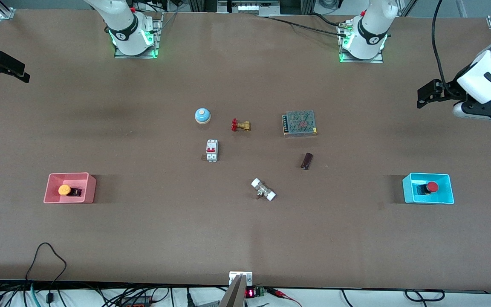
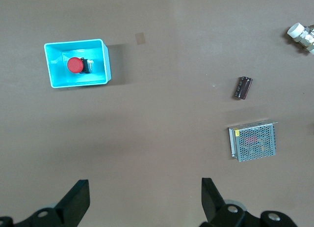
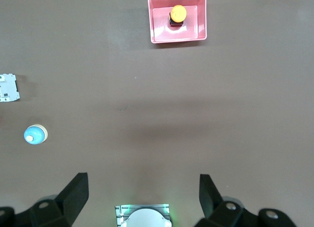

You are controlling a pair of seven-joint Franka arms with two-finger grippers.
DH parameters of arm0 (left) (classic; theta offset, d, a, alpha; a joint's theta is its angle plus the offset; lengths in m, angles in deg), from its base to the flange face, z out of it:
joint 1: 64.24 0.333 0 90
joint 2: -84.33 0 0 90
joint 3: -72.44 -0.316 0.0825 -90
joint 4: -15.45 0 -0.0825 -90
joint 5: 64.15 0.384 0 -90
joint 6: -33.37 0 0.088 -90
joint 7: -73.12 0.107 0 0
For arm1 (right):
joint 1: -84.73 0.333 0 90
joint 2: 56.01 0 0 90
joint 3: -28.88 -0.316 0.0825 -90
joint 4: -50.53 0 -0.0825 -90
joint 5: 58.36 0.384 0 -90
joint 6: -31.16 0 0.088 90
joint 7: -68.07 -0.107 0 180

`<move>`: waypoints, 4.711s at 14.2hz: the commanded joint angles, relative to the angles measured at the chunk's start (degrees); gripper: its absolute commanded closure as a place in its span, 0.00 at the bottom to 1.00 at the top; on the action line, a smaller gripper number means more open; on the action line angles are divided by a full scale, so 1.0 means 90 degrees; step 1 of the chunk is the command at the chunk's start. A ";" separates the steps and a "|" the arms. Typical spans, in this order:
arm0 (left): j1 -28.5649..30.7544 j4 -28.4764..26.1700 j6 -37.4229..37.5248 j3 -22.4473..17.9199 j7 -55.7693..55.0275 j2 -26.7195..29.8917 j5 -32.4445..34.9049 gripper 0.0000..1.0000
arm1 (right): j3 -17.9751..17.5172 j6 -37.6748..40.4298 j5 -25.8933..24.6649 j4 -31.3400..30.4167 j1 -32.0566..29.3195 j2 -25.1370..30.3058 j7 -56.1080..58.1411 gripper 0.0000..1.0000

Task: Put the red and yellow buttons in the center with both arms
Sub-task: 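Reach the right gripper to the yellow button while the left gripper reaches the red button, then close the right gripper on the yellow button while the left gripper grasps the red, then lift the yellow button with the right gripper while the left gripper lifts the red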

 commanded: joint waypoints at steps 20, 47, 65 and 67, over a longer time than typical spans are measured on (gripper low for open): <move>0.0948 0.1250 -0.1302 -0.0127 0.0643 -0.2820 0.0563 0.00 | -0.0056 -0.3447 -0.0033 0.0063 -0.0357 -0.3325 0.0564 0.00; 0.1642 -0.0049 -0.5075 -0.0039 0.1280 -0.4463 -0.0072 0.43 | -0.0085 -0.5031 0.0417 0.1098 -0.0787 -0.5457 0.1385 0.14; 0.1282 0.0917 -0.3028 -0.0010 0.1408 -0.3663 -0.0082 0.83 | -0.0095 -0.4263 0.0368 0.1166 -0.0739 -0.5038 0.1453 0.71; 0.0824 0.0947 -0.2451 0.0000 0.0747 -0.3419 -0.0072 0.83 | -0.0105 -0.3385 0.0358 0.1545 -0.0680 -0.4784 0.1453 0.71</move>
